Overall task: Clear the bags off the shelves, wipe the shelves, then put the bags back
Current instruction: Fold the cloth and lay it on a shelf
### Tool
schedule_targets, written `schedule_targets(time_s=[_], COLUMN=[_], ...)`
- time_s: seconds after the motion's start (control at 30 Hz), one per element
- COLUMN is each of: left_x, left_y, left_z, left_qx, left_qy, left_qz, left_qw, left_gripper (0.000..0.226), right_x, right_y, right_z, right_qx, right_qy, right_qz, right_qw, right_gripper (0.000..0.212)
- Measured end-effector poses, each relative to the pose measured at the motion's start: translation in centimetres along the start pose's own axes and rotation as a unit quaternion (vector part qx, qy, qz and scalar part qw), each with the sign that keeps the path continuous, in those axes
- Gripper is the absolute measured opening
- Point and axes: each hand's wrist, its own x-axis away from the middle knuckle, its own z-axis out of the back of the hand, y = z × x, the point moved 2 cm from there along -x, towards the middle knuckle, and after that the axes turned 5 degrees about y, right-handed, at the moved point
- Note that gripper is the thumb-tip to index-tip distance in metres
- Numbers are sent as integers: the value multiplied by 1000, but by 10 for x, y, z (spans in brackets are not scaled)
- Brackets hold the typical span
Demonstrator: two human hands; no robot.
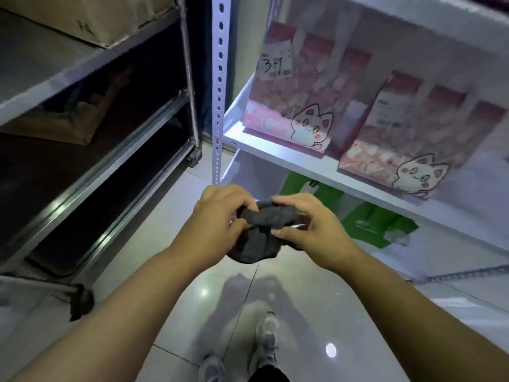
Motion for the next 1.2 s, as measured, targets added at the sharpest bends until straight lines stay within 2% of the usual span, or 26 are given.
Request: schedule_targets(time_s=[0.07,0.17,0.3,0.43,0.53,0.6,0.7,0.77,0.87,0.93,1.0,1.07,1.2], left_x=[3,11,26,45,67,85,115,131,146,155,164,172,179], left_y=[30,71,121,159,186,205,232,246,260,267,276,288,308], left_z=[10,21,33,44,48,40,17,3,-9,-14,-16,-15,-6], left_qx=[-21,-49,-67,-91,-30,55,141,146,161,160,122,56,-99], left_qy=[10,17,-3,55,88,35,-59,-46,11,42,61,75,96], left_qz=[-34,-66,-61,-82,-75,-41,-7,0,19,15,-8,-44,-123], left_qw=[999,996,996,991,993,997,988,988,987,986,991,995,983], left_gripper=[27,22,18,22,11,3,19,28,25,24,24,23,27], right_x=[18,43,76,106,128,146,180,203,233,251,267,284,313], right_y=[-19,-43,-79,-107,-119,-123,-125,-123,-121,-119,-116,-111,-104], right_z=[18,47,88,118,130,135,144,151,165,177,190,200,218], right_qx=[32,49,11,21,3,-29,-87,-116,-127,-86,23,130,250], right_qy=[35,64,55,86,104,102,87,82,91,122,164,184,206], right_qz=[29,24,19,26,23,14,-2,-10,-18,-26,-18,9,47], right_qw=[998,996,998,996,994,994,992,990,988,989,986,974,945], right_gripper=[37,26,20,8,8,13,20,24,27,24,20,18,21])
